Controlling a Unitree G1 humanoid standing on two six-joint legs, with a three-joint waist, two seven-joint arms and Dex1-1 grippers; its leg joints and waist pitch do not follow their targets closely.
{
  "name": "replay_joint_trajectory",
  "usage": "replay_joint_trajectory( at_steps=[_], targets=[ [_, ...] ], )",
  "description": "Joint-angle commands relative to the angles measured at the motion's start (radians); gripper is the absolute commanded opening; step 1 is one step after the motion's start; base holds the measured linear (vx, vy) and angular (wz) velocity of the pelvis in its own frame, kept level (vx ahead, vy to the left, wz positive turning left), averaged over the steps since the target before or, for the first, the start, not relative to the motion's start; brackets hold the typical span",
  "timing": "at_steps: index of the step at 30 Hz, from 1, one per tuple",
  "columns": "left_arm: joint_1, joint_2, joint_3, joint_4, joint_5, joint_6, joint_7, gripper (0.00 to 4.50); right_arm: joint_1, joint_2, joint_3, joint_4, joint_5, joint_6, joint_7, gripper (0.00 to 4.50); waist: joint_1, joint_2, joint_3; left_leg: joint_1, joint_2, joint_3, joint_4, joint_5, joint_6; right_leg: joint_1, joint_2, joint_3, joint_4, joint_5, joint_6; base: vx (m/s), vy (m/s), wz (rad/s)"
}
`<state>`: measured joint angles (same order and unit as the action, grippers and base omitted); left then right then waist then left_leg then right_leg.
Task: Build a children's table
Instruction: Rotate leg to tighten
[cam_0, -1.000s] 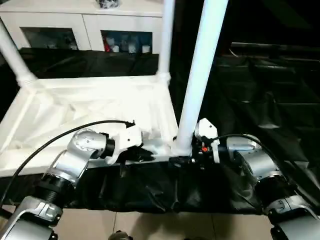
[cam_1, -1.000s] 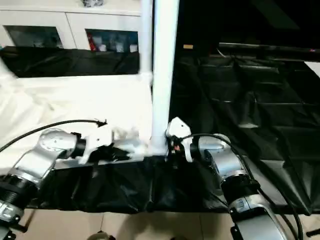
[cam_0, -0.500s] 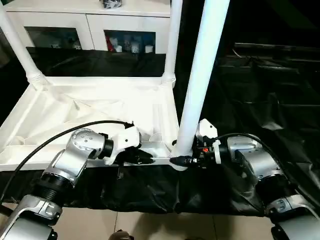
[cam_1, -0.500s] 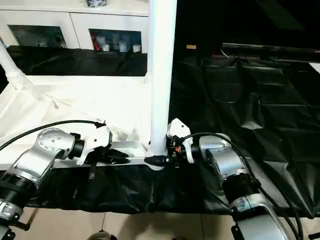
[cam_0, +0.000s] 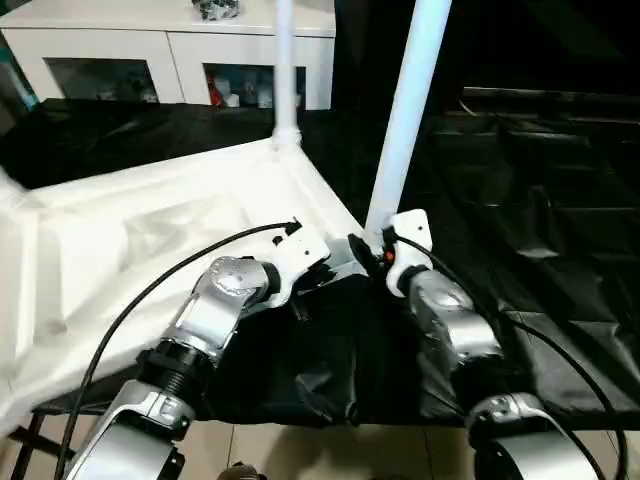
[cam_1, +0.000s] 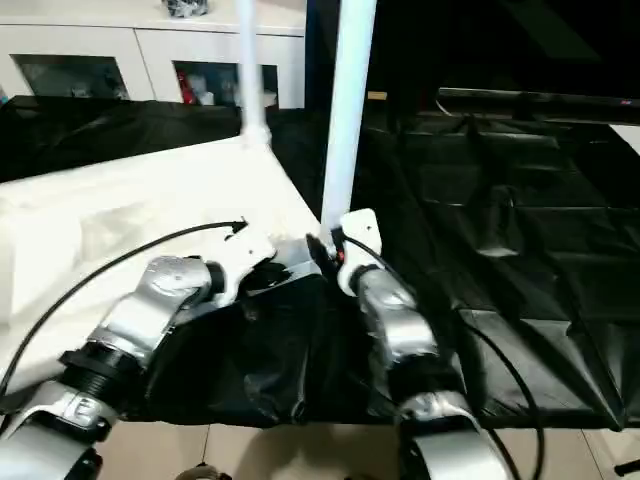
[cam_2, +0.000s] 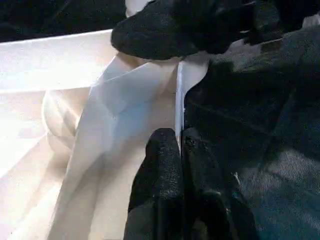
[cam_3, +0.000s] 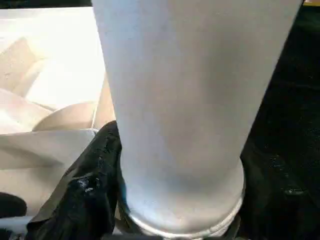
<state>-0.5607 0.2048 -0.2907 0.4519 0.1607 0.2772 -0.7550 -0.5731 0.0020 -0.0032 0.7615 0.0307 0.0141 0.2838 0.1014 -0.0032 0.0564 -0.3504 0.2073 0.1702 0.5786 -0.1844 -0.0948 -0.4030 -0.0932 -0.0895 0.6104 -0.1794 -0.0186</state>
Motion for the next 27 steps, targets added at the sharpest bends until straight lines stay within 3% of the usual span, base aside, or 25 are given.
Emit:
replay_joint_trajectory(
  at_steps=[1, 2, 7, 8, 9, 12, 15, 19, 23, 24, 25, 27],
  targets=[
    [-0.025, -0.043, -0.036, -0.003, 0.01, 0.0, 0.057, 0.0, 0.0, 0.079, 0.076, 0.024, -0.022, -0.012, 0.05, 2.72, -0.001, 0.0, -0.066, -0.002, 0.016, -0.001, -0.071, -0.212, 0.006, 0.05, -0.054, 0.05, -0.08, -0.272, -0.147, 0.0, 0.0, 0.0],
    [-0.024, -0.041, -0.037, -0.007, 0.01, 0.0, 0.054, 0.0, 0.002, 0.079, 0.061, 0.018, -0.003, -0.012, 0.063, 3.28, -0.001, 0.004, -0.066, -0.003, 0.016, -0.001, -0.071, -0.209, 0.01, 0.051, -0.054, 0.05, -0.079, -0.259, -0.15, 0.0, 0.0, 0.0],
    [-0.013, -0.012, -0.023, -0.033, -0.009, -0.045, -0.005, 0.0, 0.006, 0.05, 0.051, -0.002, 0.017, -0.044, 0.123, 3.78, -0.004, 0.007, -0.07, -0.004, 0.017, -0.002, -0.07, -0.203, 0.016, 0.053, -0.052, 0.049, -0.074, -0.205, -0.17, 0.0, 0.0, 0.0],
    [-0.005, 0.016, -0.024, -0.041, -0.022, -0.088, -0.049, 0.0, 0.007, 0.016, 0.064, -0.01, 0.021, -0.063, 0.19, 3.78, -0.004, 0.007, -0.072, -0.005, 0.016, -0.002, -0.068, -0.191, 0.021, 0.056, -0.052, 0.049, -0.07, -0.178, -0.178, 0.0, 0.0, 0.0],
    [-0.003, 0.022, -0.024, -0.043, -0.025, -0.097, -0.058, 0.0, 0.008, 0.008, 0.067, -0.012, 0.023, -0.067, 0.205, 3.78, -0.002, 0.012, -0.073, -0.006, 0.016, -0.004, -0.067, -0.186, 0.026, 0.057, -0.052, 0.048, -0.067, -0.16, -0.184, 0.0, 0.0, 0.0],
    [0.003, 0.034, -0.021, -0.053, -0.035, -0.095, -0.082, 0.0, 0.012, -0.014, 0.077, -0.019, 0.024, -0.075, 0.253, 3.78, -0.01, 0.012, -0.075, -0.008, 0.017, -0.001, -0.062, -0.152, 0.04, 0.059, -0.049, 0.048, -0.058, -0.074, -0.216, 0.0, 0.0, 0.0],
    [0.023, 0.086, -0.012, -0.056, -0.062, -0.109, -0.161, 0.0, 0.036, -0.101, 0.121, -0.067, 0.044, -0.085, 0.479, 3.78, -0.009, 0.01, -0.076, -0.008, 0.017, 0.001, -0.057, -0.135, 0.064, 0.063, -0.048, 0.047, -0.053, -0.024, -0.244, 0.0, 0.0, 0.0],
    [0.037, 0.145, -0.01, -0.044, -0.094, -0.161, -0.256, 0.0, 0.056, -0.203, 0.174, -0.126, 0.067, -0.099, 0.734, 3.78, -0.007, 0.006, -0.071, -0.007, 0.02, 0.002, -0.059, -0.175, 0.084, 0.063, -0.05, 0.046, -0.062, -0.102, -0.241, 0.0, 0.0, 0.0],
    [0.051, 0.177, -0.006, -0.056, -0.116, -0.175, -0.311, 0.0, 0.046, -0.237, 0.191, -0.135, 0.079, -0.094, 0.852, 3.78, -0.007, 0.001, -0.067, -0.004, 0.023, 0.003, -0.062, -0.207, 0.066, 0.057, -0.053, 0.047, -0.069, -0.201, -0.226, 0.0, 0.0, 0.0],
    [0.053, 0.185, -0.006, -0.058, -0.118, -0.178, -0.32, 0.0, 0.042, -0.242, 0.197, -0.138, 0.081, -0.094, 0.873, 3.78, -0.006, 0.003, -0.067, -0.003, 0.024, 0.003, -0.062, -0.21, 0.064, 0.057, -0.053, 0.047, -0.07, -0.212, -0.225, 0.0, 0.0, 0.0],
    [0.056, 0.193, -0.007, -0.058, -0.121, -0.183, -0.332, 0.0, 0.039, -0.248, 0.203, -0.141, 0.085, -0.09, 0.894, 3.78, -0.005, -0.004, -0.066, -0.004, 0.024, 0.003, -0.062, -0.209, 0.065, 0.056, -0.053, 0.047, -0.071, -0.225, -0.22, 0.0, 0.0, 0.0],
    [0.057, 0.205, -0.008, -0.057, -0.123, -0.191, -0.346, 0.0, 0.034, -0.254, 0.211, -0.144, 0.089, -0.085, 0.919, 3.78, -0.004, -0.003, -0.067, -0.005, 0.024, 0.003, -0.062, -0.198, 0.065, 0.056, -0.053, 0.047, -0.069, -0.227, -0.214, 0.0, 0.0, 0.0]
  ],
)
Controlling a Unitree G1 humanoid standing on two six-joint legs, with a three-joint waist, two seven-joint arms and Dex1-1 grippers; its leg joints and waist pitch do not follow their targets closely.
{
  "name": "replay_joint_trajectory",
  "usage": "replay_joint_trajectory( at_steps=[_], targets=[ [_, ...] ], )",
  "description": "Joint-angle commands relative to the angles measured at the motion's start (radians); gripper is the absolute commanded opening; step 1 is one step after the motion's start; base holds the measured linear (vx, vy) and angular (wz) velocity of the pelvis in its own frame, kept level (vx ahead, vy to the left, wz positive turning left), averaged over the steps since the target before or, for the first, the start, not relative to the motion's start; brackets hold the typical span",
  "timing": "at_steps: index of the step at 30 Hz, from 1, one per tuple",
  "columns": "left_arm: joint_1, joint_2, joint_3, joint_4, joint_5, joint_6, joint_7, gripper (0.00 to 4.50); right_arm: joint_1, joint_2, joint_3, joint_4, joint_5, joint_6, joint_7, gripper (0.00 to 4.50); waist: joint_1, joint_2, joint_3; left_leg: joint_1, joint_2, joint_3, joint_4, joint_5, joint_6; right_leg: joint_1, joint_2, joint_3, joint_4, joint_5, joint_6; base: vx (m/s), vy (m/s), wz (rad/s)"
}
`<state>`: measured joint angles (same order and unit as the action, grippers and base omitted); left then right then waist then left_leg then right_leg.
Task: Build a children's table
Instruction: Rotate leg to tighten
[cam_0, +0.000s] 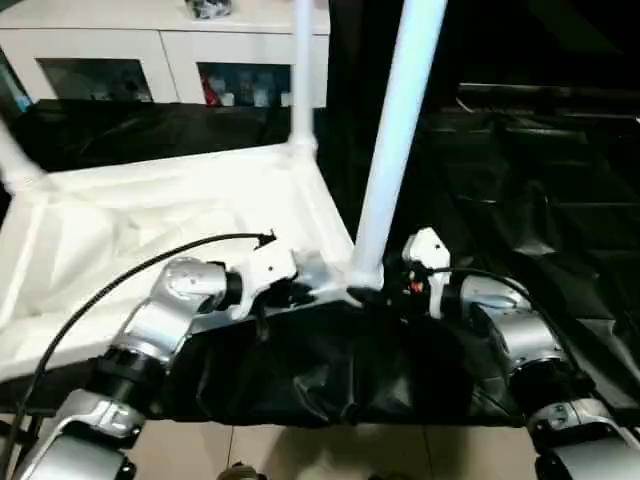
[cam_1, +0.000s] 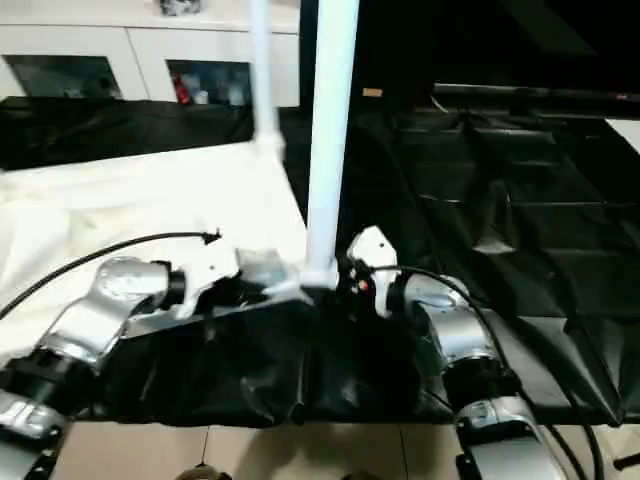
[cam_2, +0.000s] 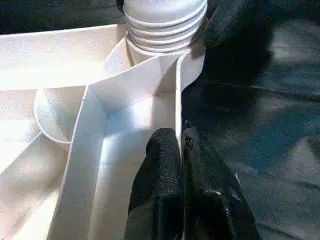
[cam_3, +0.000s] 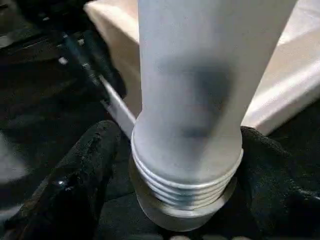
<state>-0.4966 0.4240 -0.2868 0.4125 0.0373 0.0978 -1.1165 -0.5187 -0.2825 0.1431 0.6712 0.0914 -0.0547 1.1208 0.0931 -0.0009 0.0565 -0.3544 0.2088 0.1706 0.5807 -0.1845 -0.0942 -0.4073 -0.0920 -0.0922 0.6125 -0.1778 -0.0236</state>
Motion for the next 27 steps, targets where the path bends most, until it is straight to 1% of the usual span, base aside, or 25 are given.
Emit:
replay_joint_trajectory(
  at_steps=[1, 2, 3, 5, 6, 10, 11, 13, 14, 15, 16, 17, 18, 19, 20, 21, 23, 24, 26, 27],
  targets=[
    [-0.006, -0.006, -0.013, -0.016, 0.0, -0.017, 0.007, 0.0, -0.028, 0.029, 0.069, -0.05, 0.029, -0.013, 0.094, 3.78, 0.004, -0.005, -0.067, -0.002, 0.023, 0.002, -0.064, -0.192, 0.065, 0.06, -0.054, 0.05, -0.07, -0.224, -0.209, 0.0, 0.0, 0.0],
    [-0.004, 0.003, -0.014, -0.017, -0.001, -0.022, -0.003, 0.0, -0.037, 0.033, 0.071, -0.039, 0.025, -0.017, 0.099, 3.78, 0.005, -0.014, -0.068, -0.003, 0.023, 0.001, -0.064, -0.18, 0.068, 0.06, -0.055, 0.05, -0.068, -0.22, -0.209, 0.0, 0.0, 0.0],
    [-0.002, 0.008, -0.014, -0.018, -0.002, -0.024, -0.008, 0.0, -0.044, 0.037, 0.073, -0.031, 0.021, -0.02, 0.102, 3.78, 0.005, -0.009, -0.069, -0.002, 0.024, 0.001, -0.063, -0.168, 0.069, 0.058, -0.055, 0.05, -0.066, -0.205, -0.213, 0.0, 0.0, 0.0],
    [0.0, 0.013, -0.013, -0.019, -0.003, -0.026, -0.014, 0.0, -0.051, 0.041, 0.077, -0.021, 0.014, -0.025, 0.105, 3.78, 0.005, -0.009, -0.07, -0.002, 0.024, 0.002, -0.061, -0.152, 0.072, 0.058, -0.054, 0.05, -0.062, -0.176, -0.222, 0.0, 0.0, 0.0],
    [0.002, 0.015, -0.012, -0.02, -0.001, -0.028, -0.018, 0.0, -0.053, 0.045, 0.076, -0.017, 0.012, -0.026, 0.109, 3.78, 0.006, -0.012, -0.071, -0.002, 0.024, 0.003, -0.061, -0.148, 0.074, 0.058, -0.055, 0.051, -0.061, -0.17, -0.224, 0.0, 0.0, 0.0],
    [0.01, 0.025, -0.01, -0.026, -0.005, -0.031, -0.028, 0.0, -0.055, 0.055, 0.077, -0.012, 0.013, -0.022, 0.128, 3.78, 0.01, -0.008, -0.071, -0.003, 0.024, 0.002, -0.061, -0.139, 0.074, 0.06, -0.054, 0.05, -0.057, -0.141, -0.228, 0.0, 0.0, 0.0],
    [0.01, 0.025, -0.01, -0.026, -0.005, -0.031, -0.028, 0.0, -0.055, 0.055, 0.077, -0.012, 0.013, -0.022, 0.128, 3.54, 0.011, -0.008, -0.071, -0.001, 0.024, 0.003, -0.061, -0.146, 0.072, 0.058, -0.054, 0.05, -0.058, -0.145, -0.23, 0.0, 0.0, 0.0],
    [0.011, 0.027, -0.011, -0.029, -0.006, -0.03, -0.031, 0.0, -0.054, 0.054, 0.081, -0.013, 0.012, -0.024, 0.134, 3.54, 0.012, -0.007, -0.071, 0.0, 0.024, 0.003, -0.062, -0.154, 0.07, 0.058, -0.055, 0.051, -0.058, -0.152, -0.23, 0.0, 0.0, 0.0],
    [0.01, 0.031, -0.015, -0.028, -0.008, -0.03, -0.037, 0.0, -0.051, 0.051, 0.088, -0.013, 0.012, -0.021, 0.148, 3.41, 0.012, -0.008, -0.07, -0.001, 0.024, 0.003, -0.062, -0.159, 0.067, 0.058, -0.055, 0.051, -0.06, -0.163, -0.227, 0.0, 0.0, 0.0],
    [0.01, 0.032, -0.015, -0.027, -0.008, -0.03, -0.038, 0.0, -0.05, 0.05, 0.089, -0.014, 0.012, -0.021, 0.15, 3.3, 0.014, -0.003, -0.07, 0.0, 0.024, 0.003, -0.062, -0.166, 0.064, 0.058, -0.055, 0.051, -0.062, -0.172, -0.225, 0.0, 0.0, 0.0],
    [0.008, 0.033, -0.016, -0.025, -0.008, -0.031, -0.04, 0.0, -0.048, 0.049, 0.092, -0.014, 0.012, -0.022, 0.153, 3.2, 0.014, -0.005, -0.069, 0.0, 0.024, 0.003, -0.063, -0.172, 0.061, 0.058, -0.055, 0.051, -0.062, -0.178, -0.223, 0.0, 0.0, 0.0],
    [0.009, 0.035, -0.019, -0.022, -0.005, -0.032, -0.043, 0.0, -0.036, 0.045, 0.1, -0.017, 0.001, -0.028, 0.154, 3.14, 0.016, 0.005, -0.068, 0.002, 0.025, 0.001, -0.064, -0.178, 0.056, 0.056, -0.056, 0.052, -0.063, -0.184, -0.223, 0.0, 0.0, 0.0],
    [0.009, 0.035, -0.019, -0.022, -0.005, -0.032, -0.043, 0.0, -0.036, 0.045, 0.1, -0.017, 0.001, -0.028, 0.154, 3.09, 0.014, 0.002, -0.068, 0.001, 0.024, 0.003, -0.064, -0.184, 0.054, 0.056, -0.054, 0.051, -0.065, -0.186, -0.221, 0.0, 0.0, 0.0],
    [0.01, 0.035, -0.02, -0.021, -0.003, -0.033, -0.044, 0.0, -0.031, 0.043, 0.102, -0.02, -0.003, -0.025, 0.154, 2.89, 0.015, 0.001, -0.068, 0.002, 0.023, 0.002, -0.064, -0.188, 0.051, 0.057, -0.054, 0.052, -0.064, -0.187, -0.22, 0.0, 0.0, 0.0],
    [0.011, 0.035, -0.022, -0.02, -0.002, -0.034, -0.046, 0.0, -0.026, 0.041, 0.102, -0.024, -0.005, -0.021, 0.155, 2.8, 0.016, 0.001, -0.069, 0.001, 0.024, 0.002, -0.064, -0.188, 0.05, 0.058, -0.054, 0.052, -0.064, -0.183, -0.219, 0.0, 0.0, 0.0],
    [0.011, 0.035, -0.022, -0.02, -0.002, -0.034, -0.046, 0.0, -0.025, 0.041, 0.102, -0.025, -0.005, -0.021, 0.154, 2.8, 0.016, 0.0, -0.069, 0.001, 0.023, 0.002, -0.064, -0.187, 0.05, 0.058, -0.054, 0.052, -0.063, -0.18, -0.219, 0.0, 0.0, 0.0],
    [0.008, 0.032, -0.024, -0.019, -0.002, -0.03, -0.044, 0.0, -0.017, 0.04, 0.097, -0.031, -0.005, -0.019, 0.148, 2.69, 0.017, 0.006, -0.07, 0.002, 0.023, 0.001, -0.063, -0.185, 0.049, 0.058, -0.052, 0.051, -0.061, -0.163, -0.224, 0.0, 0.0, 0.0],
    [0.004, 0.028, -0.024, -0.013, -0.001, -0.03, -0.041, 0.0, -0.012, 0.041, 0.094, -0.027, -0.009, -0.021, 0.138, 2.64, 0.017, 0.004, -0.07, 0.001, 0.023, 0.001, -0.063, -0.182, 0.051, 0.059, -0.052, 0.051, -0.061, -0.151, -0.228, 0.0, 0.0, 0.0],
    [0.0, 0.024, -0.025, -0.004, 0.0, -0.031, -0.035, 0.0, -0.005, 0.043, 0.092, -0.022, -0.015, -0.024, 0.126, 2.59, 0.017, 0.01, -0.07, 0.002, 0.022, 0.001, -0.063, -0.189, 0.049, 0.059, -0.052, 0.051, -0.062, -0.154, -0.229, 0.0, 0.0, 0.0],
    [0.0, 0.024, -0.025, 0.0, 0.001, -0.032, -0.034, 0.0, -0.001, 0.043, 0.092, -0.022, -0.018, -0.026, 0.123, 2.59, 0.016, 0.008, -0.068, 0.002, 0.022, 0.002, -0.064, -0.197, 0.048, 0.059, -0.051, 0.051, -0.064, -0.163, -0.227, 0.0, 0.0, 0.0]
  ],
)
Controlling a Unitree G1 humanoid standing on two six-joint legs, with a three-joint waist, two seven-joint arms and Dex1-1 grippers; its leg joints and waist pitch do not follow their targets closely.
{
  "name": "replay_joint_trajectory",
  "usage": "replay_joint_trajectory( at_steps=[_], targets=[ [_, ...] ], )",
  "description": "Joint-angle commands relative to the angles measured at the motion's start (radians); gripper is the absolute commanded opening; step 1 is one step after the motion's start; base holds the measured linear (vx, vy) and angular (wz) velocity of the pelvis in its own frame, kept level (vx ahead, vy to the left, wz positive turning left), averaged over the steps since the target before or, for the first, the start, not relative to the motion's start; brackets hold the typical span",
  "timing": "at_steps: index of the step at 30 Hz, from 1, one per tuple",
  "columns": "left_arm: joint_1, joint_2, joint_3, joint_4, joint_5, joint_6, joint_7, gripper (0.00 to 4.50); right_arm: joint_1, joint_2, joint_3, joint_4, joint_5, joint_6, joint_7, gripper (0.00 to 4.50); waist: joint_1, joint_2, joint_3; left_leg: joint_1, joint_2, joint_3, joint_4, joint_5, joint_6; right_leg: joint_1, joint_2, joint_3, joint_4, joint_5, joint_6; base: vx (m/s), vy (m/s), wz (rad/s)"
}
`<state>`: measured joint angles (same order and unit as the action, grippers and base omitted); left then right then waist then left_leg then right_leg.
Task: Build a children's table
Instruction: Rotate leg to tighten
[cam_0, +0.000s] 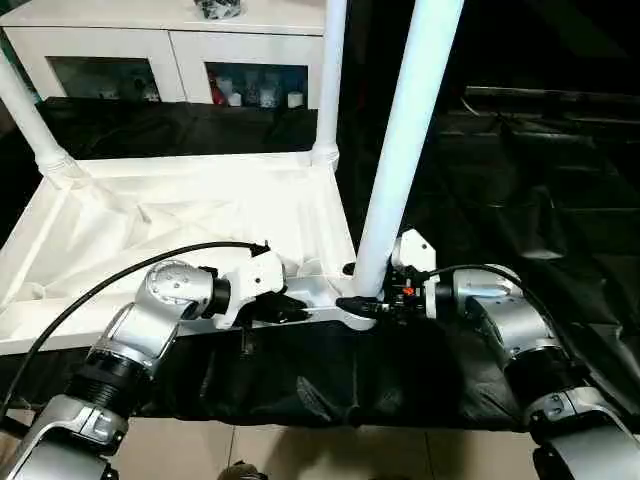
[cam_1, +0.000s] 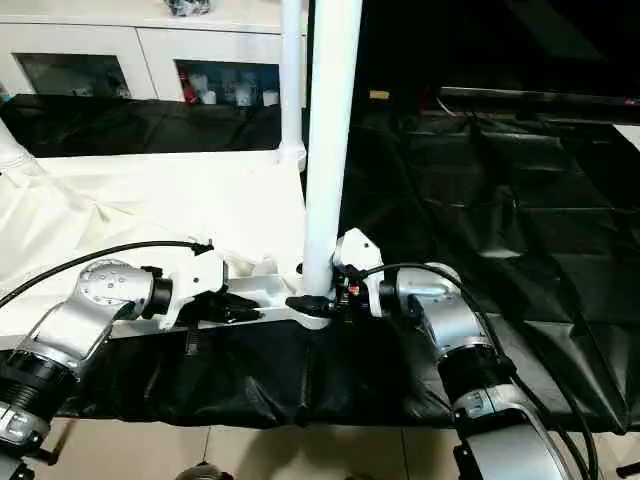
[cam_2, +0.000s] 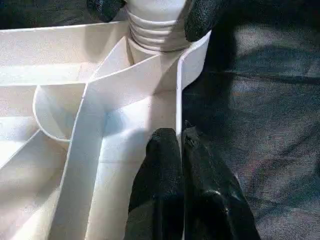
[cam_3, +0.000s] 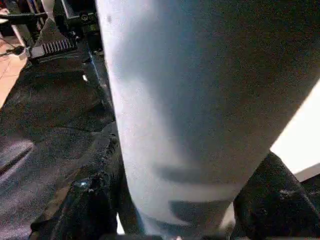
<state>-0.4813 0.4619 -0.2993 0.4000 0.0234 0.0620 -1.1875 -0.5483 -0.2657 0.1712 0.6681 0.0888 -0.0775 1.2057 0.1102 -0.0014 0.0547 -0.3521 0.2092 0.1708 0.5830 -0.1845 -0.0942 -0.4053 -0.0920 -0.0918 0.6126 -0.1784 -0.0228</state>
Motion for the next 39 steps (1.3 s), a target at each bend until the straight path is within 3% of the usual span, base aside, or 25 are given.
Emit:
replay_joint_trajectory(
  at_steps=[1, 3, 6, 7, 8, 10, 11, 13, 17, 18, 20, 21, 22, 23, 24, 26, 28, 30, 33, 35, 36, 37, 39],
  targets=[
    [-0.016, -0.014, -0.013, 0.012, 0.015, 0.004, 0.037, 0.0, 0.028, 0.027, 0.064, -0.019, -0.015, -0.003, 0.038, 2.59, -0.001, 0.007, -0.066, 0.001, 0.022, 0.001, -0.068, -0.212, 0.045, 0.057, -0.051, 0.05, -0.066, -0.183, -0.224, 0.0, 0.0, 0.0],
    [-0.015, -0.015, -0.012, 0.015, 0.016, 0.005, 0.039, 0.0, 0.037, 0.033, 0.059, -0.025, -0.01, 0.008, 0.027, 2.58, -0.002, 0.011, -0.065, 0.003, 0.022, 0.001, -0.069, -0.229, 0.039, 0.056, -0.052, 0.05, -0.07, -0.208, -0.218, 0.0, 0.0, 0.0],
    [-0.031, -0.041, -0.007, 0.049, 0.037, 0.022, 0.103, 0.0, 0.055, 0.064, 0.034, -0.019, -0.014, 0.012, -0.076, 2.57, -0.003, 0.007, -0.061, 0.003, 0.022, 0.0, -0.073, -0.236, 0.033, 0.054, -0.051, 0.052, -0.074, -0.233, -0.205, 0.0, 0.0, 0.0],
    [-0.044, -0.067, 0.0, 0.068, 0.047, 0.042, 0.154, 0.0, 0.052, 0.089, 0.012, 0.006, -0.028, 0.022, -0.174, 2.57, -0.008, -0.008, -0.059, 0.003, 0.022, 0.0, -0.077, -0.254, 0.028, 0.055, -0.053, 0.051, -0.082, -0.286, -0.189, 0.0, 0.0, 0.0],
    [-0.048, -0.075, 0.001, 0.072, 0.05, 0.046, 0.167, 0.0, 0.051, 0.097, 0.005, 0.012, -0.029, 0.026, -0.2, 2.57, -0.006, 0.0, -0.057, 0.011, 0.018, -0.002, -0.077, -0.273, 0.016, 0.05, -0.056, 0.05, -0.087, -0.36, -0.171, 0.0, 0.0, 0.0],
    [-0.078, -0.155, 0.006, 0.095, 0.066, 0.098, 0.28, 0.0, 0.038, 0.174, -0.059, 0.066, -0.031, 0.071, -0.437, 2.57, -0.01, -0.012, -0.055, 0.011, 0.018, -0.003, -0.079, -0.278, 0.005, 0.048, -0.058, 0.05, -0.096, -0.424, -0.145, 0.0, 0.0, 0.0],
    [-0.078, -0.155, 0.006, 0.095, 0.066, 0.098, 0.28, 0.0, 0.038, 0.174, -0.059, 0.066, -0.031, 0.071, -0.437, 2.57, -0.013, -0.006, -0.052, 0.013, 0.018, -0.005, -0.08, -0.288, -0.002, 0.043, -0.059, 0.05, -0.1, -0.467, -0.13, 0.0, 0.0, 0.0],
    [-0.107, -0.242, 0.001, 0.114, 0.083, 0.141, 0.381, 0.0, 0.015, 0.253, -0.112, 0.115, -0.026, 0.104, -0.645, 2.57, -0.019, -0.005, -0.051, 0.013, 0.016, -0.008, -0.081, -0.308, -0.007, 0.042, -0.06, 0.046, -0.107, -0.514, -0.106, 0.0, 0.0, 0.0],
    [-0.132, -0.306, -0.009, 0.134, 0.104, 0.155, 0.456, 0.0, -0.035, 0.309, -0.143, 0.177, -0.027, 0.137, -0.803, 2.57, -0.027, -0.003, -0.055, 0.013, 0.013, -0.01, -0.08, -0.324, -0.007, 0.038, -0.058, 0.044, -0.112, -0.501, -0.096, 0.0, 0.0, 0.0],
    [-0.141, -0.332, -0.019, 0.132, 0.113, 0.155, 0.471, 0.0, -0.054, 0.327, -0.124, 0.183, -0.056, 0.108, -0.838, 2.57, -0.024, 0.003, -0.058, 0.008, 0.013, -0.01, -0.08, -0.319, -0.003, 0.041, -0.058, 0.044, -0.111, -0.474, -0.095, 0.0, 0.0, 0.0],
    [-0.144, -0.342, -0.021, 0.133, 0.118, 0.153, 0.477, 0.0, -0.056, 0.334, -0.113, 0.177, -0.08, 0.094, -0.858, 2.57, -0.022, -0.001, -0.06, 0.005, 0.012, -0.007, -0.08, -0.299, 0.005, 0.043, -0.056, 0.046, -0.106, -0.425, -0.104, 0.0, 0.0, 0.0],
    [-0.144, -0.342, -0.021, 0.133, 0.118, 0.153, 0.477, 0.0, -0.056, 0.334, -0.113, 0.177, -0.08, 0.094, -0.858, 2.57, -0.022, -0.001, -0.06, 0.004, 0.013, -0.007, -0.08, -0.294, 0.008, 0.043, -0.056, 0.046, -0.104, -0.413, -0.106, 0.0, 0.0, 0.0],
    [-0.141, -0.338, -0.023, 0.124, 0.121, 0.148, 0.474, 0.0, -0.063, 0.339, -0.131, 0.177, -0.057, 0.095, -0.85, 2.92, -0.022, -0.002, -0.061, 0.003, 0.013, -0.007, -0.08, -0.289, 0.009, 0.044, -0.055, 0.046, -0.103, -0.403, -0.109, 0.0, 0.0, 0.0],
    [-0.135, -0.328, -0.028, 0.112, 0.124, 0.132, 0.458, 0.0, -0.066, 0.339, -0.142, 0.174, -0.036, 0.09, -0.817, 2.92, -0.021, 0.004, -0.061, 0.002, 0.013, -0.007, -0.08, -0.284, 0.012, 0.046, -0.054, 0.047, -0.1, -0.37, -0.12, 0.0, 0.0, 0.0],
    [-0.13, -0.322, -0.03, 0.106, 0.126, 0.124, 0.45, 0.0, -0.067, 0.339, -0.146, 0.171, -0.031, 0.087, -0.804, 3.15, -0.021, 0.003, -0.061, 0.0, 0.013, -0.007, -0.08, -0.283, 0.014, 0.048, -0.054, 0.047, -0.099, -0.364, -0.122, 0.0, 0.0, 0.0],
    [-0.12, -0.308, -0.031, 0.096, 0.131, 0.104, 0.437, 0.0, -0.063, 0.333, -0.143, 0.166, -0.042, 0.078, -0.791, 3.31, -0.019, 0.01, -0.065, -0.001, 0.015, -0.007, -0.08, -0.258, 0.015, 0.05, -0.055, 0.048, -0.092, -0.314, -0.137, 0.0, 0.0, 0.0],
    [-0.102, -0.29, -0.028, 0.078, 0.129, 0.097, 0.42, 0.0, -0.05, 0.313, -0.131, 0.145, -0.055, 0.071, -0.77, 3.33, -0.02, 0.008, -0.065, -0.004, 0.016, -0.006, -0.079, -0.249, 0.02, 0.054, -0.054, 0.047, -0.088, -0.276, -0.154, 0.0, 0.0, 0.0],
    [-0.097, -0.283, -0.028, 0.072, 0.128, 0.095, 0.417, 0.0, -0.048, 0.305, -0.125, 0.14, -0.056, 0.069, -0.766, 3.73, -0.021, 0.009, -0.065, -0.003, 0.017, -0.005, -0.079, -0.236, 0.019, 0.053, -0.054, 0.048, -0.085, -0.255, -0.164, 0.0, 0.0, 0.0],
    [-0.061, -0.219, -0.041, 0.046, 0.115, 0.056, 0.343, 0.0, -0.01, 0.228, -0.065, 0.083, -0.073, 0.035, -0.611, 3.73, -0.022, 0.009, -0.066, -0.005, 0.017, -0.005, -0.078, -0.239, 0.025, 0.056, -0.053, 0.048, -0.083, -0.242, -0.167, 0.0, 0.0, 0.0],
    [-0.057, -0.212, -0.041, 0.043, 0.114, 0.053, 0.334, 0.0, -0.004, 0.217, -0.057, 0.075, -0.073, 0.03, -0.585, 3.73, -0.022, 0.009, -0.066, -0.006, 0.018, -0.005, -0.077, -0.234, 0.032, 0.057, -0.051, 0.049, -0.08, -0.215, -0.172, 0.0, 0.0, 0.0],
    [-0.048, -0.192, -0.034, 0.038, 0.101, 0.031, 0.297, 0.0, 0.016, 0.183, -0.035, 0.045, -0.06, 0.032, -0.483, 3.73, -0.026, 0.0, -0.064, -0.004, 0.019, -0.001, -0.077, -0.239, 0.036, 0.055, -0.051, 0.05, -0.084, -0.223, -0.178, 0.0, 0.0, 0.0],
    [-0.045, -0.185, -0.031, 0.035, 0.096, 0.028, 0.285, 0.0, 0.022, 0.169, -0.024, 0.034, -0.058, 0.03, -0.446, 3.73, -0.021, 0.004, -0.063, -0.001, 0.019, -0.002, -0.077, -0.244, 0.039, 0.055, -0.053, 0.05, -0.083, -0.239, -0.179, 0.0, 0.0, 0.0],
    [-0.03, -0.157, -0.022, 0.015, 0.07, 0.017, 0.231, 0.0, 0.042, 0.119, 0.013, -0.003, -0.056, 0.019, -0.316, 3.73, -0.022, 0.0, -0.061, -0.002, 0.019, -0.001, -0.077, -0.247, 0.045, 0.056, -0.052, 0.05, -0.084, -0.255, -0.178, 0.0, 0.0, 0.0]
  ],
)
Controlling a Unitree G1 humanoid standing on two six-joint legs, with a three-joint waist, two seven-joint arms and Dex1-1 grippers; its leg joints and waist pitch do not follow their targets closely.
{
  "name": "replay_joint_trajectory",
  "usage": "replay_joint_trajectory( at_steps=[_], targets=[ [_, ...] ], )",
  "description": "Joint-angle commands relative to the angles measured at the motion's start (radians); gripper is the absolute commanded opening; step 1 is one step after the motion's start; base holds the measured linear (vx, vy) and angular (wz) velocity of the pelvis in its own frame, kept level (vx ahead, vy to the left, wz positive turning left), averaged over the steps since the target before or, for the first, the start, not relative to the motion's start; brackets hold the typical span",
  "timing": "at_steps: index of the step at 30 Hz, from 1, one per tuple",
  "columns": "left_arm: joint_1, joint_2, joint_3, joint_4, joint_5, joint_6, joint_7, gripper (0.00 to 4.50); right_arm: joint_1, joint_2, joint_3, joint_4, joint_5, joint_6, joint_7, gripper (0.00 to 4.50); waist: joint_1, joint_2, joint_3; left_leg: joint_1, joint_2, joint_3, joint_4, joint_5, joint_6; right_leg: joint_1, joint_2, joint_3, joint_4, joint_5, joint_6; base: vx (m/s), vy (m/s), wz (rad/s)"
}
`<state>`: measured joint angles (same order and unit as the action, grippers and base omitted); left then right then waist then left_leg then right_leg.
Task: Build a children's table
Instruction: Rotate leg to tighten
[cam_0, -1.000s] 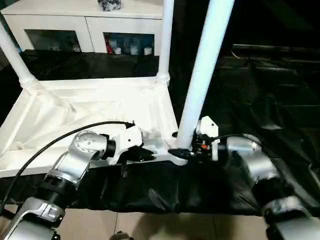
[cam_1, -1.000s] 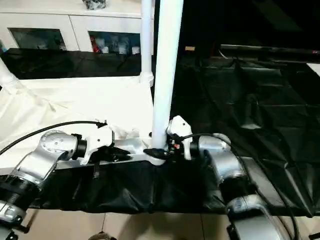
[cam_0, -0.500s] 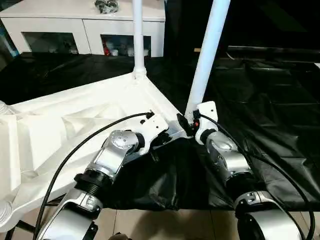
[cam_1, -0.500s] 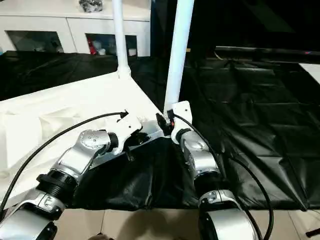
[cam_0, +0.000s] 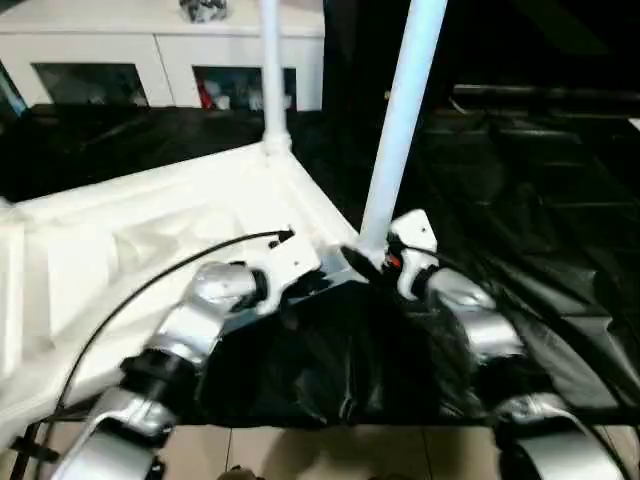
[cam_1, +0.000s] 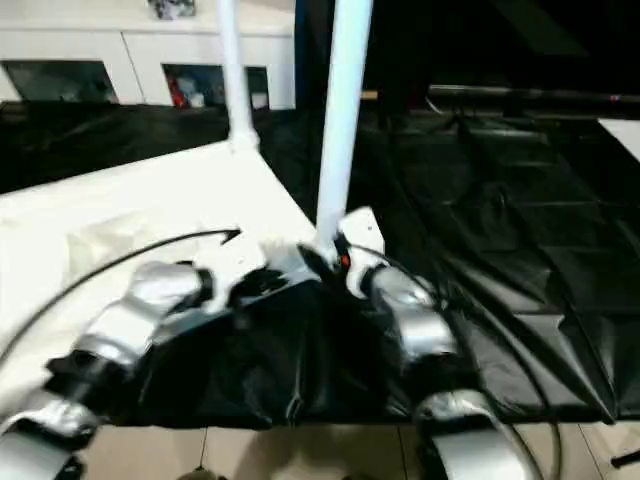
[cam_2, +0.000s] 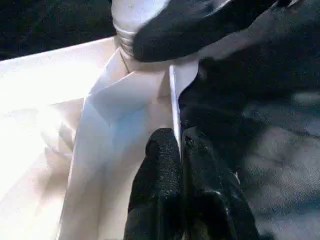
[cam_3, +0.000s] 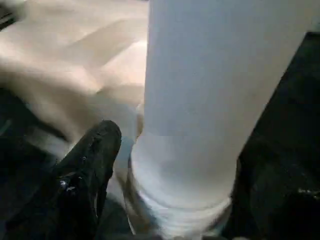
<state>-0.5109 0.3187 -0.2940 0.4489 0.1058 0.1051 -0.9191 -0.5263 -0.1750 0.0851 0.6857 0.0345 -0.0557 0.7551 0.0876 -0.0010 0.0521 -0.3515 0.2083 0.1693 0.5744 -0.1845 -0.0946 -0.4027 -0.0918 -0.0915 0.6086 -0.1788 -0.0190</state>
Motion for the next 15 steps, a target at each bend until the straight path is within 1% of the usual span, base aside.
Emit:
replay_joint_trajectory(
  at_steps=[1, 2, 3, 4, 6, 7, 8, 9, 10, 11, 12, 14, 15],
  targets=[
    [0.002, -0.008, -0.026, -0.038, -0.018, -0.028, -0.049, 0.0, 0.023, 0.02, 0.105, -0.027, -0.001, -0.005, 0.156, 3.73, 0.0, -0.004, -0.056, -0.004, 0.021, 0.001, -0.069, -0.251, 0.049, 0.053, -0.052, 0.05, -0.082, -0.266, -0.178, 0.0, 0.0, 0.0],
    [0.008, 0.002, -0.025, -0.047, -0.028, -0.028, -0.07, 0.0, 0.025, 0.006, 0.111, -0.04, 0.011, 0.001, 0.199, 3.73, 0.001, -0.002, -0.055, -0.004, 0.021, 0.0, -0.07, -0.255, 0.05, 0.051, -0.054, 0.051, -0.083, -0.289, -0.174, 0.0, 0.0, 0.0],
    [0.009, 0.005, -0.025, -0.049, -0.031, -0.029, -0.076, 0.0, 0.025, 0.002, 0.113, -0.044, 0.015, 0.003, 0.21, 3.73, 0.001, -0.001, -0.055, -0.001, 0.022, 0.0, -0.07, -0.259, 0.05, 0.049, -0.055, 0.052, -0.084, -0.302, -0.175, 0.0, 0.0, 0.0],
    [0.015, 0.03, -0.028, -0.058, -0.047, -0.036, -0.115, 0.0, 0.023, -0.024, 0.123, -0.065, 0.042, 0.018, 0.29, 3.73, 0.0, -0.003, -0.054, -0.001, 0.023, 0.0, -0.071, -0.257, 0.049, 0.049, -0.055, 0.052, -0.084, -0.308, -0.177, 0.0, 0.0, 0.0],
    [0.022, 0.053, -0.032, -0.066, -0.059, -0.042, -0.15, 0.0, 0.02, -0.048, 0.132, -0.078, 0.056, 0.026, 0.36, 3.73, 0.002, -0.002, -0.055, -0.002, 0.024, 0.0, -0.07, -0.252, 0.057, 0.05, -0.053, 0.052, -0.082, -0.296, -0.18, 0.0, 0.0, 0.0],
    [0.024, 0.063, -0.032, -0.066, -0.063, -0.048, -0.168, 0.0, 0.016, -0.059, 0.137, -0.079, 0.06, 0.036, 0.396, 3.59, 0.001, -0.002, -0.054, -0.004, 0.024, 0.001, -0.07, -0.252, 0.058, 0.049, -0.053, 0.052, -0.082, -0.293, -0.182, 0.0, 0.0, 0.0],
    [0.026, 0.074, -0.032, -0.066, -0.067, -0.051, -0.187, 0.0, 0.011, -0.067, 0.141, -0.078, 0.063, 0.037, 0.43, 3.48, 0.003, -0.003, -0.056, -0.003, 0.024, 0.001, -0.069, -0.241, 0.06, 0.051, -0.053, 0.051, -0.08, -0.282, -0.185, 0.0, 0.0, 0.0],
    [0.027, 0.083, -0.033, -0.066, -0.07, -0.054, -0.202, 0.0, 0.007, -0.073, 0.142, -0.078, 0.066, 0.042, 0.452, 3.48, 0.005, -0.002, -0.056, -0.002, 0.025, 0.002, -0.069, -0.235, 0.061, 0.049, -0.053, 0.051, -0.079, -0.274, -0.192, 0.0, 0.0, 0.0],
    [0.029, 0.097, -0.032, -0.066, -0.08, -0.06, -0.237, 0.0, -0.004, -0.081, 0.146, -0.076, 0.075, 0.057, 0.492, 3.38, 0.007, -0.001, -0.056, -0.001, 0.026, 0.003, -0.068, -0.232, 0.061, 0.048, -0.052, 0.051, -0.077, -0.262, -0.199, 0.0, 0.0, 0.0],
    [0.029, 0.1, -0.032, -0.066, -0.083, -0.061, -0.244, 0.0, -0.006, -0.082, 0.147, -0.075, 0.076, 0.059, 0.5, 3.38, 0.007, 0.0, -0.057, 0.0, 0.026, 0.002, -0.068, -0.23, 0.061, 0.049, -0.051, 0.051, -0.075, -0.254, -0.204, 0.0, 0.0, 0.0],
    [0.028, 0.106, -0.031, -0.064, -0.088, -0.06, -0.261, 0.0, -0.015, -0.086, 0.151, -0.068, 0.075, 0.055, 0.52, 3.31, 0.008, 0.001, -0.055, -0.003, 0.026, 0.003, -0.069, -0.233, 0.06, 0.049, -0.052, 0.05, -0.075, -0.252, -0.208, 0.0, 0.0, 0.0],
    [0.023, 0.117, -0.035, -0.059, -0.088, -0.063, -0.282, 0.0, -0.024, -0.091, 0.159, -0.062, 0.073, 0.058, 0.547, 3.04, 0.01, 0.0, -0.055, 0.0, 0.027, 0.003, -0.069, -0.237, 0.056, 0.048, -0.054, 0.052, -0.075, -0.251, -0.21, 0.0, 0.0, 0.0],
    [0.02, 0.118, -0.035, -0.055, -0.088, -0.065, -0.284, 0.0, -0.026, -0.093, 0.164, -0.059, 0.071, 0.058, 0.555, 3.03, 0.01, 0.0, -0.055, -0.001, 0.026, 0.002, -0.07, -0.235, 0.055, 0.05, -0.053, 0.052, -0.074, -0.251, -0.21, 0.0, 0.0, 0.0]
  ],
)
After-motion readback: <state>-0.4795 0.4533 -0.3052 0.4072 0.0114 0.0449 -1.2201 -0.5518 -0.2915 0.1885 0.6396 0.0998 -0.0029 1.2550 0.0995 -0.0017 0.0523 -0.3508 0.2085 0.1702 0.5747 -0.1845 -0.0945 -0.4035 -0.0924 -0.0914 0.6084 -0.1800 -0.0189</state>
